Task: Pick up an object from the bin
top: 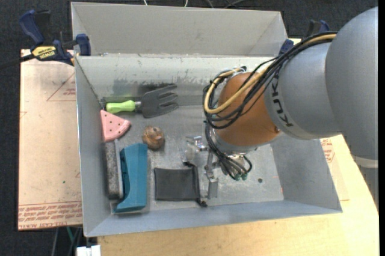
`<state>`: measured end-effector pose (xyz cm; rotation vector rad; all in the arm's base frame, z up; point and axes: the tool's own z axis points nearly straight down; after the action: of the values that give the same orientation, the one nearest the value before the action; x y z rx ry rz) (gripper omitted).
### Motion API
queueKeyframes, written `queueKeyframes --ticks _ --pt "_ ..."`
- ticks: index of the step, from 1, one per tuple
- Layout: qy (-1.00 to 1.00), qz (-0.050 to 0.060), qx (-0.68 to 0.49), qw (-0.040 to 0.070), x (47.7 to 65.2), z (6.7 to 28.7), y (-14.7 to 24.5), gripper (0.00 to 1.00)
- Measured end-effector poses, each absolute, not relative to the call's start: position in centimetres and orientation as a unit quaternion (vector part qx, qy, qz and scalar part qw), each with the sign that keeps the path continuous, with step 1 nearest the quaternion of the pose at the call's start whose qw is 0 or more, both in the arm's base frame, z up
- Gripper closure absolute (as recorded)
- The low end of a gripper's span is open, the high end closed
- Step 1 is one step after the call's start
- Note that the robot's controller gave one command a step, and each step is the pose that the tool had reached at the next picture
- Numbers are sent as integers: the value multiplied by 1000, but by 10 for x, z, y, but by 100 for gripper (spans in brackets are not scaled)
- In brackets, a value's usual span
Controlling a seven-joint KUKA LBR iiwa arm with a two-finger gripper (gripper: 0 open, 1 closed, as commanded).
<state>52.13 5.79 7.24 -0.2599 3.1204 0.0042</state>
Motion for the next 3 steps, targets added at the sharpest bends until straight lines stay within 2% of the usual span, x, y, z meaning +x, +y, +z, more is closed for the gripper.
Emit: queueKeyframes --ticks 1,2,3 --pt "996 2 -84 5 505 72 98 0" --pt "1000 2 29 3 492 70 103 100" --pt "1000 2 28 3 492 70 103 100"
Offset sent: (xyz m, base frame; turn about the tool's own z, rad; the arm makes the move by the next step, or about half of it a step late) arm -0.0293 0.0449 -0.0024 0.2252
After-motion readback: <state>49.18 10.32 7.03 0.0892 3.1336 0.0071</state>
